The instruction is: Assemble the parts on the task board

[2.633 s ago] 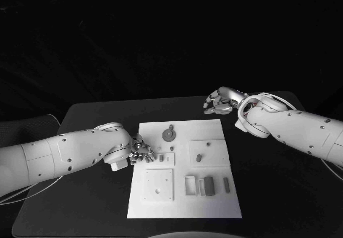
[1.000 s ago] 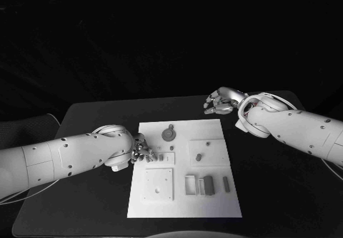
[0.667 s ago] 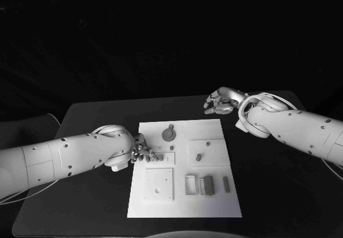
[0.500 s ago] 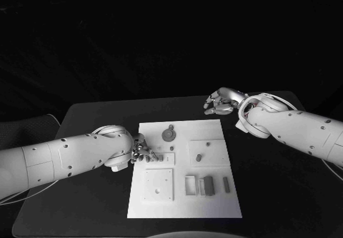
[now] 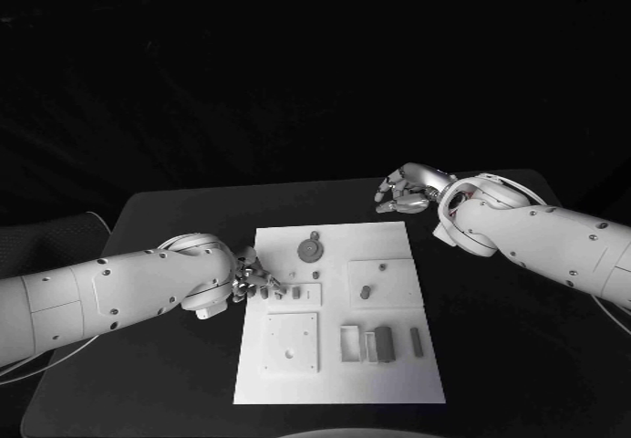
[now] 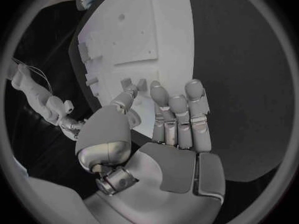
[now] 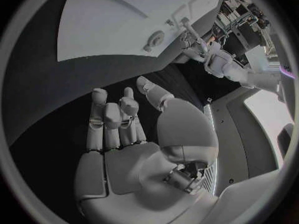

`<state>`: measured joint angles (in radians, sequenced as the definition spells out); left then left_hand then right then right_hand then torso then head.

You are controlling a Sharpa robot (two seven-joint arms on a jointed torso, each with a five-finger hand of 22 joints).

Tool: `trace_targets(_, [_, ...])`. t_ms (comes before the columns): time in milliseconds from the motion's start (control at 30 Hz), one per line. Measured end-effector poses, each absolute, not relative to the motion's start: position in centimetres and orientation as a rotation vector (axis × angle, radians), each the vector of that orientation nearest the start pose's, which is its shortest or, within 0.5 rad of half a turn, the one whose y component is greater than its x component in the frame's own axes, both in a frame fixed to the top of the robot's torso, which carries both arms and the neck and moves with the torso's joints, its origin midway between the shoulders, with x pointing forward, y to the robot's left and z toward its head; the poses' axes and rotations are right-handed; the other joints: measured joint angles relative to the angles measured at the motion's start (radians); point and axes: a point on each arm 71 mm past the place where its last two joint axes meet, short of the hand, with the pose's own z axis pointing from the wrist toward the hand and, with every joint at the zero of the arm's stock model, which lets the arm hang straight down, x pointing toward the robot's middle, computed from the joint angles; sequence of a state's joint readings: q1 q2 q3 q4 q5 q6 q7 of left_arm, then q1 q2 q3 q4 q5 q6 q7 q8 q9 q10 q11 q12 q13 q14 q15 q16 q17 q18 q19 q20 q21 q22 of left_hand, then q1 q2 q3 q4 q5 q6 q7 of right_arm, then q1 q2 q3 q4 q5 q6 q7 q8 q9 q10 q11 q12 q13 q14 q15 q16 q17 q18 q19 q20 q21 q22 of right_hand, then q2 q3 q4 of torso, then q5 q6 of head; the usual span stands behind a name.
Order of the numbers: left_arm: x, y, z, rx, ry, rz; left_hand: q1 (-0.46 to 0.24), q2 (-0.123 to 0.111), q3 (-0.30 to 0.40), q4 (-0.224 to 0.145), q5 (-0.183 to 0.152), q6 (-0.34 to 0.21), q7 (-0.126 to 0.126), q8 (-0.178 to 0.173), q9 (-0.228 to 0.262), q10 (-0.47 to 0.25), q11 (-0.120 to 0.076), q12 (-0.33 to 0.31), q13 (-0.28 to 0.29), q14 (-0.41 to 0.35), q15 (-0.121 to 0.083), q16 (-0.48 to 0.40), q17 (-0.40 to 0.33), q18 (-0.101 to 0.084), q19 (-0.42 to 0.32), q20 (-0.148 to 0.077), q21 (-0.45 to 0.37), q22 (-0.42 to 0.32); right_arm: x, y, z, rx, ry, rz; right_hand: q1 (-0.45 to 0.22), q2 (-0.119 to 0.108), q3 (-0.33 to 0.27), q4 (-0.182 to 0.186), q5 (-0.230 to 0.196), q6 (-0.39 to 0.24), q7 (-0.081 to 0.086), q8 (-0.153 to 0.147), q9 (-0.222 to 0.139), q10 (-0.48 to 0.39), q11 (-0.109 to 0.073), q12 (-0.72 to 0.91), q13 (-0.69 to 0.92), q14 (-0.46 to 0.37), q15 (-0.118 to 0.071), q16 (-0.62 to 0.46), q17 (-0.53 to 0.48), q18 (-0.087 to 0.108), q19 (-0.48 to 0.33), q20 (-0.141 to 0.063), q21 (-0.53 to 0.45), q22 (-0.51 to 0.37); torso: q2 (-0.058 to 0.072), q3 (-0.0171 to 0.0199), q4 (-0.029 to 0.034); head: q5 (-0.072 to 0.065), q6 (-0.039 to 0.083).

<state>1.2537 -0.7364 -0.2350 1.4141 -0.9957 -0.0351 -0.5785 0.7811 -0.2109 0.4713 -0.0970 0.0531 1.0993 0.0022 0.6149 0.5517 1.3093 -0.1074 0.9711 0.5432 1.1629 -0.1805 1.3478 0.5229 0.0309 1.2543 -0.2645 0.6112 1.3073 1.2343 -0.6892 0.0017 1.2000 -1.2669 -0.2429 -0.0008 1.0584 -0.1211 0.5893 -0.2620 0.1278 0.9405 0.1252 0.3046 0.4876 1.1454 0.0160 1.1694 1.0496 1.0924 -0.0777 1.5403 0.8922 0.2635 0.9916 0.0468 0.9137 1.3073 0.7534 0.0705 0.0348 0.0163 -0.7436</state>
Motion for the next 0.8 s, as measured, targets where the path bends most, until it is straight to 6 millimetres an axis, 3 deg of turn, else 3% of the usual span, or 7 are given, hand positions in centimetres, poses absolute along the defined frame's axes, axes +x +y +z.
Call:
trace_targets(200, [48.7, 21.6, -24.7, -0.379, 2.282, -0.316, -0.006, -0.006, 0.008, 0.016, 0.000, -0.028, 0.010, -0.015, -0.008, -0.017, 0.010, -0.010, -0.005, -0.018, 0.001, -0.009, -0.007, -0.001, -0.015, 0.000, -0.014, -0.003, 55.2, -21.8, -17.5, 0.027, 1.687, 0.663, 0.000, 0.000, 0.000, 0.000, 0.000, 0.000, 0.000, 0.000, 0.000, 0.000, 0.000, 0.000, -0.001, 0.001, 0.001, 0.000, 0.000, 0.000, 0.000, 0.000, 0.000, 0.000, 0.000, 0.0001, 0.0001, -0.002, 0.005])
trace_targets(300, [49.3, 21.6, -23.4, -0.411, 2.229, -0.372, -0.002, -0.008, 0.009, 0.015, 0.000, -0.087, 0.034, -0.051, -0.024, -0.068, 0.036, -0.043, -0.019, -0.064, 0.018, -0.042, -0.023, -0.009, -0.064, 0.011, -0.046, -0.016, 55.2, -21.9, -17.5, 0.028, 1.688, 0.662, 0.000, 0.000, 0.000, 0.000, 0.000, 0.000, 0.000, 0.000, 0.000, 0.000, 0.000, 0.000, -0.001, 0.001, 0.001, 0.000, 0.000, 0.000, 0.000, 0.000, 0.000, 0.000, 0.000, 0.0003, 0.0001, -0.003, 0.007])
trace_targets(400, [49.7, 21.5, -22.8, -0.434, 2.171, -0.435, 0.070, 0.047, 0.016, -0.047, 0.000, -0.180, 0.091, -0.099, -0.044, -0.178, 0.091, -0.128, -0.061, -0.168, 0.075, -0.126, -0.065, -0.014, -0.175, 0.060, -0.121, -0.047, 55.2, -21.9, -17.5, 0.029, 1.688, 0.661, 0.000, 0.000, 0.000, 0.000, 0.000, 0.000, 0.000, 0.000, 0.000, 0.000, 0.000, 0.000, -0.001, 0.001, 0.001, 0.000, 0.000, 0.000, 0.000, 0.000, 0.000, 0.000, 0.000, 0.0005, 0.0002, -0.003, 0.009])
trace_targets(433, [49.8, 21.3, -22.7, -0.437, 2.145, -0.462, 0.111, 0.061, 0.025, -0.084, 0.000, -0.208, 0.115, -0.114, -0.052, -0.224, 0.115, -0.172, -0.086, -0.213, 0.107, -0.169, -0.088, -0.014, -0.222, 0.088, -0.158, -0.067, 55.2, -21.9, -17.6, 0.029, 1.688, 0.661, -0.001, -0.001, -0.003, 0.003, 0.000, 0.000, 0.000, 0.000, 0.000, 0.000, 0.000, 0.000, -0.001, 0.001, 0.001, 0.000, 0.000, 0.000, 0.000, 0.000, 0.000, 0.000, 0.000, 0.0005, 0.0003, -0.003, 0.009])
trace_targets(567, [50.2, 20.3, -22.5, -0.400, 2.043, -0.570, 0.254, 0.066, 0.102, -0.171, 0.000, -0.258, 0.158, -0.145, -0.077, -0.353, 0.192, -0.326, -0.177, -0.330, 0.216, -0.311, -0.166, 0.003, -0.346, 0.188, -0.274, -0.137, 55.2, -22.0, -17.6, 0.031, 1.688, 0.660, -0.005, -0.005, -0.002, 0.008, 0.000, -0.001, 0.001, -0.005, 0.000, 0.000, 0.000, 0.000, -0.001, 0.001, 0.001, 0.000, -0.001, 0.000, 0.000, 0.000, 0.000, 0.000, 0.000, 0.0006, 0.0003, -0.003, 0.012])
trace_targets(633, [50.1, 19.6, -22.8, -0.344, 2.002, -0.616, 0.314, 0.060, 0.136, -0.183, 0.000, -0.258, 0.158, -0.158, -0.089, -0.385, 0.224, -0.409, -0.228, -0.334, 0.231, -0.337, -0.182, 0.015, -0.346, 0.212, -0.295, -0.155, 55.2, -22.0, -17.6, 0.032, 1.688, 0.660, -0.005, -0.005, -0.002, 0.009, 0.000, -0.005, 0.004, -0.006, 0.000, 0.000, 0.000, 0.000, -0.001, 0.001, 0.001, 0.000, -0.001, 0.000, 0.000, 0.000, 0.000, 0.000, 0.000, 0.0006, 0.0005, -0.003, 0.012])
trace_targets(800, [50.4, 17.4, -22.3, -0.155, 1.891, -0.703, 0.385, 0.048, 0.150, -0.187, 0.000, -0.266, 0.144, -0.196, -0.115, -0.357, 0.247, -0.560, -0.319, -0.299, 0.232, -0.344, -0.186, 0.015, -0.313, 0.221, -0.302, -0.163, 55.2, -22.0, -17.7, 0.034, 1.690, 0.661, -0.005, -0.005, 0.000, 0.011, 0.000, -0.005, 0.005, -0.006, 0.000, 0.000, 0.000, 0.000, -0.001, 0.002, 0.002, 0.000, -0.001, 0.000, 0.000, 0.000, 0.000, 0.000, 0.000, 0.0006, 0.0006, -0.004, 0.013])
